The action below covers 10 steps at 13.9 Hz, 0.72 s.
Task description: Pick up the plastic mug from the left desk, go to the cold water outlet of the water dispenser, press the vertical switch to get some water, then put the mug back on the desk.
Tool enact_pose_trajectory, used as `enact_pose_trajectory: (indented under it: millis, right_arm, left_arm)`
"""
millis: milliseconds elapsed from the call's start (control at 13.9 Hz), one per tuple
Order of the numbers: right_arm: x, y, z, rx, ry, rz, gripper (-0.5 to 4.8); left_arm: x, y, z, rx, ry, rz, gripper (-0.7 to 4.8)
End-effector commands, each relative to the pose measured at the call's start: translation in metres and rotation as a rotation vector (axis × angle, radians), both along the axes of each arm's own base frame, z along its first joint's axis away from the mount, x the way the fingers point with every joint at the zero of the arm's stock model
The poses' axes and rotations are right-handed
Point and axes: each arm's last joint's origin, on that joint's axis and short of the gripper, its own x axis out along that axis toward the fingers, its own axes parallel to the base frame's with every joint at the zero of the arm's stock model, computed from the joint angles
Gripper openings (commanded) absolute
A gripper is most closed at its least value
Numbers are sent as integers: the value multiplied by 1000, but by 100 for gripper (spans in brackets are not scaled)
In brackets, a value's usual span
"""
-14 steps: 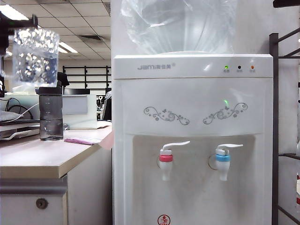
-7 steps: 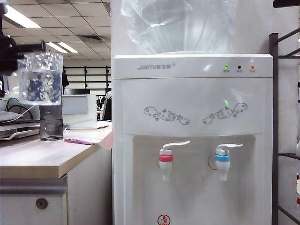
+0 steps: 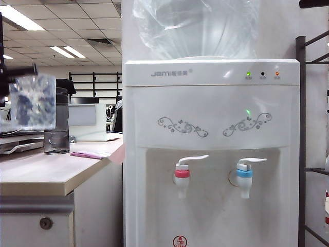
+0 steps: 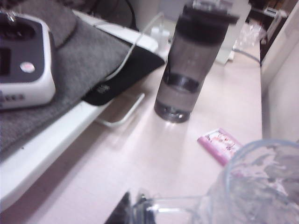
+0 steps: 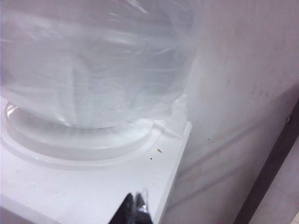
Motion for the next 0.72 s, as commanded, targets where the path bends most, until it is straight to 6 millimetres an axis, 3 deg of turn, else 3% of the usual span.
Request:
enact_pose_trajectory:
  millis: [72,215,718]
  right_arm:
    - [-1,0,3,8,-17,2,-5]
    - [-1,0,3,8,-17,3,-5]
    - [-1,0,4,8,-17,3,-5]
  left_arm:
    - [16,-2,-14,-24,-65,-2,-5]
    - [27,-4,-35,-33,-61,-14,-5]
    - [38,-6,-73,-34,-48,-9,-5]
